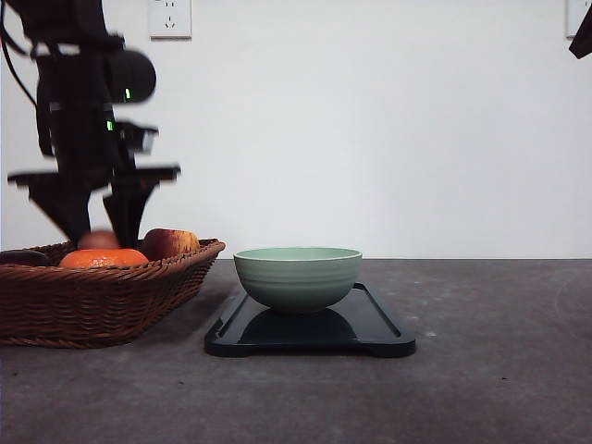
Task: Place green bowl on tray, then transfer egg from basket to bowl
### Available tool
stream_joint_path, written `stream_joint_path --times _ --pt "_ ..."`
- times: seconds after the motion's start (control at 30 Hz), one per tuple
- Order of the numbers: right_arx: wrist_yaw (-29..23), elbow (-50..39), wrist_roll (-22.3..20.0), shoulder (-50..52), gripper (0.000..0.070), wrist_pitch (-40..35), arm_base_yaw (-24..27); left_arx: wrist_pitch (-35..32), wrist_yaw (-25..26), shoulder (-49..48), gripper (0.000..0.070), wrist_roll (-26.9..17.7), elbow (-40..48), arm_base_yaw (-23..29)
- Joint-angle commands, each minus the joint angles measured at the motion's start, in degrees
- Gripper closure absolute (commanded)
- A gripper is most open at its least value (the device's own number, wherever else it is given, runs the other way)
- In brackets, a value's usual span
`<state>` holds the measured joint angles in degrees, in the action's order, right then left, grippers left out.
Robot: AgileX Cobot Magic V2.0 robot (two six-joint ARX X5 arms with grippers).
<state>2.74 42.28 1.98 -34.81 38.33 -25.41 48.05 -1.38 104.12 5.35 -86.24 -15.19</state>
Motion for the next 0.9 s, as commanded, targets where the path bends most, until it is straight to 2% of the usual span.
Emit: stream_joint_path --times 0.0,0.23,0.4,0.57,0.87 --pt "-0.24 0.26 0.17 -0.28 0.0435 -0.55 -0.33 -0.39 -0.14 -2.03 0.0553 -0.14 -2.31 -0.39" --pt "-0.24 0.26 0.17 -0.28 0.0434 -0.57 -0.33 -2.54 0.10 -9.60 0.0553 -0.16 -4.63 -2.91" --pt "-0.24 0.26 0.17 -0.28 0.0434 -0.57 -0.33 -8.85 3.97 -11.76 0.0553 0.38 -5.33 -6.26" --pt "-0.22 0.26 0.17 -0.28 0.0434 -0.56 -0.33 -14.12 4.87 -10.45 0.0552 1.00 -5.33 -10.95" --pt "-0.22 0.26 0.17 -0.26 0.0435 -0.55 -0.33 -19.24 4.80 -3.23 0.0553 0.88 -5.33 -18.25"
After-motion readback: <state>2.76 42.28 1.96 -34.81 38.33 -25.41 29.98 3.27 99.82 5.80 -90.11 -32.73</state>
